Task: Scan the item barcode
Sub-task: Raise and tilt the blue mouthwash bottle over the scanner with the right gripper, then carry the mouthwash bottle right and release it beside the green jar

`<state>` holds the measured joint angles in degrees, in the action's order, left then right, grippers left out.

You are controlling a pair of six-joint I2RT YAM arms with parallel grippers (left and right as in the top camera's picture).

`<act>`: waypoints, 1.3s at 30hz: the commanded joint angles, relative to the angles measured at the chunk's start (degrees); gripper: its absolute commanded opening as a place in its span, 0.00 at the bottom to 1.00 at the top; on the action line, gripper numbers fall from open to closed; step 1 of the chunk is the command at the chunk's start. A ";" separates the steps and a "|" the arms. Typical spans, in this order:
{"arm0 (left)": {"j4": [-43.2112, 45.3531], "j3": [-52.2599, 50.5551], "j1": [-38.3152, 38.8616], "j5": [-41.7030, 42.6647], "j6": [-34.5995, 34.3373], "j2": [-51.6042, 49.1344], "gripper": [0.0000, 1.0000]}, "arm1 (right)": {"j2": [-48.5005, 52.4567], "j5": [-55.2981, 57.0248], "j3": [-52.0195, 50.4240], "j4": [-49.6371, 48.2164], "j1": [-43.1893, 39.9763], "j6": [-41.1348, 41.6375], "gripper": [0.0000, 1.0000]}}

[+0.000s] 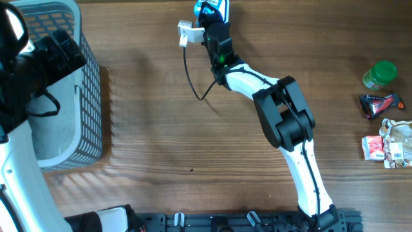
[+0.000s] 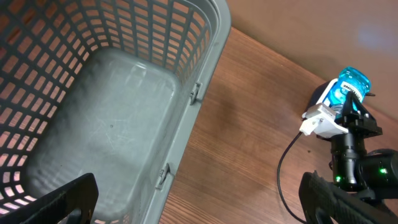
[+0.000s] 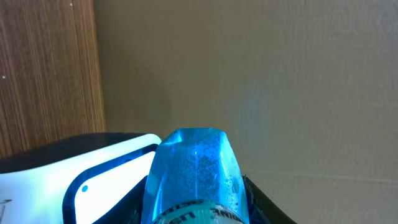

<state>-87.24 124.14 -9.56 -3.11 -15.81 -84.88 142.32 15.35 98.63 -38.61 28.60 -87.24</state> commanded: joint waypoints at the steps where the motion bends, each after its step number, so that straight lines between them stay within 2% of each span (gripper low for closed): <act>1: 0.11 0.48 -0.46 0.28 -0.07 -0.04 1.00 | 0.42 -1.36 1.49 -2.36 -0.31 -1.77 0.21; 17: 0.11 0.48 -0.46 0.28 -0.07 -0.04 1.00 | 0.92 -1.33 1.49 -6.40 -0.55 -6.60 0.22; 27: 0.11 0.48 -0.46 0.28 -0.07 -0.04 1.00 | -9.01 5.84 1.49 -6.97 -0.09 -9.70 0.22; 30: 0.11 0.48 -0.46 0.26 -0.07 -0.04 1.00 | -13.44 14.88 1.49 -6.75 0.31 -0.66 0.22; 33: 0.11 0.48 -0.46 0.28 -0.09 -0.04 1.00 | -17.75 30.12 1.49 -6.78 -0.87 9.97 0.22; 39: 0.11 0.48 -0.46 0.28 -0.07 -0.04 1.00 | -18.82 57.27 1.49 -7.61 -6.34 17.09 0.24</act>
<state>-87.24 124.14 -9.56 -3.11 -15.81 -84.88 124.86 53.08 98.87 -45.74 26.24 -77.01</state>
